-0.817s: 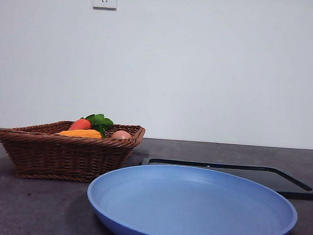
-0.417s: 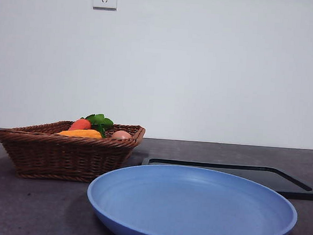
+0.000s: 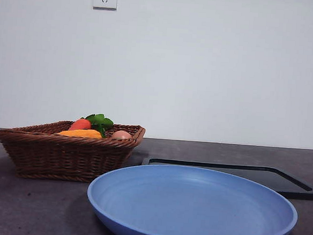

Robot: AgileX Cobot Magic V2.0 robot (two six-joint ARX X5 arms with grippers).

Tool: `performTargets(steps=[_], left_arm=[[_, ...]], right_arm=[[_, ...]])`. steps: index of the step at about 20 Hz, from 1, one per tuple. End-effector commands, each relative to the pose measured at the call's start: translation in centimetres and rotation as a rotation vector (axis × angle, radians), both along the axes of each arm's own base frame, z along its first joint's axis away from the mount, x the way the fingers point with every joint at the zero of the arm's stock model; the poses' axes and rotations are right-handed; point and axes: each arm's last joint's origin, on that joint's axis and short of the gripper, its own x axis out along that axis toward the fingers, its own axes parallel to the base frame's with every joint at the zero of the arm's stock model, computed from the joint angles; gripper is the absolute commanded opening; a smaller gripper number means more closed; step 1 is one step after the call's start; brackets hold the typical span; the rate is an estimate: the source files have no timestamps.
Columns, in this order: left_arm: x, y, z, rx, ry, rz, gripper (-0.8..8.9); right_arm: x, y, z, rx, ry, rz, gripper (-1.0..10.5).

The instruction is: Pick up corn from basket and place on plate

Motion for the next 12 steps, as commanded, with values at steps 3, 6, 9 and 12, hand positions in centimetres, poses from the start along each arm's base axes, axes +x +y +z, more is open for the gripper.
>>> performTargets(steps=[3, 6, 9, 12], left_arm=[[0.0, 0.0, 0.4, -0.007, -0.004, -0.007, 4.17], [0.0, 0.0, 0.3, -0.007, 0.003, -0.007, 4.17], [0.0, 0.0, 0.3, -0.007, 0.002, -0.007, 4.17], [0.0, 0.0, 0.4, -0.007, -0.001, -0.007, 4.17]], right_arm=[[0.4, 0.0, 0.5, 0.031, 0.016, -0.030, 3.2], [1.4, 0.0, 0.1, 0.043, 0.079, -0.038, 3.2], [3.3, 0.5, -0.8, 0.087, 0.196, 0.001, 3.2], [5.6, 1.4, -2.2, 0.084, 0.318, 0.041, 3.2]])
